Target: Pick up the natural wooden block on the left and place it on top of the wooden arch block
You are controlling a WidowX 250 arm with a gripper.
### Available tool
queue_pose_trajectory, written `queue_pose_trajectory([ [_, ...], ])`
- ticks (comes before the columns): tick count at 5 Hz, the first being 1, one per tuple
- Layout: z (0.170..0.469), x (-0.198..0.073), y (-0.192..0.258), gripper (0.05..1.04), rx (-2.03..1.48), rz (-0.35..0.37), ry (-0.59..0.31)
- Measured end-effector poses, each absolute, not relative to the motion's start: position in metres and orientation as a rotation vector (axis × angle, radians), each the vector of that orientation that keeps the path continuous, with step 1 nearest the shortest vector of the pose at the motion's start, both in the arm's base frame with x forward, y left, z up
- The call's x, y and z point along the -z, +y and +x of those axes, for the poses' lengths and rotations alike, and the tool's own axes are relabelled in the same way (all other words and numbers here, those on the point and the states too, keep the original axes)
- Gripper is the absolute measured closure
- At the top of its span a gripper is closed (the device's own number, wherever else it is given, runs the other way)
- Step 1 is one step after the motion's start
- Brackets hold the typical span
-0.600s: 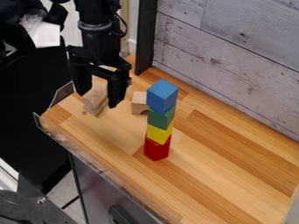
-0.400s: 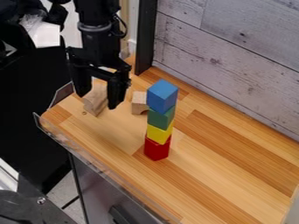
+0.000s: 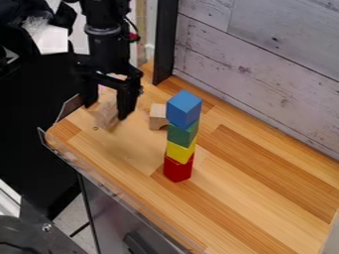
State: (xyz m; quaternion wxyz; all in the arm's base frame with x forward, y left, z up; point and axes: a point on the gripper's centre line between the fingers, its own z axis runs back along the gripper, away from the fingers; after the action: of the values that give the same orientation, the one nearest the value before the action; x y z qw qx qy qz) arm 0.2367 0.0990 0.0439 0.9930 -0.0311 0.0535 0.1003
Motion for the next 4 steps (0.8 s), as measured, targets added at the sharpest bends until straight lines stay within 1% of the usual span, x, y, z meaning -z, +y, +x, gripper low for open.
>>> queue_pose_trajectory([
  [1, 0.241, -0.040, 0.106, 0.083, -0.213, -0.044, 0.115],
  [2, 0.244, -0.029, 0.108, 0.083, -0.191, -0.031, 0.156],
  [3, 0.248, -0.013, 0.107, 0.083, -0.160, -0.031, 0.202],
  [4, 0.256, -0.002, 0.108, 0.083, -0.150, -0.050, 0.219],
])
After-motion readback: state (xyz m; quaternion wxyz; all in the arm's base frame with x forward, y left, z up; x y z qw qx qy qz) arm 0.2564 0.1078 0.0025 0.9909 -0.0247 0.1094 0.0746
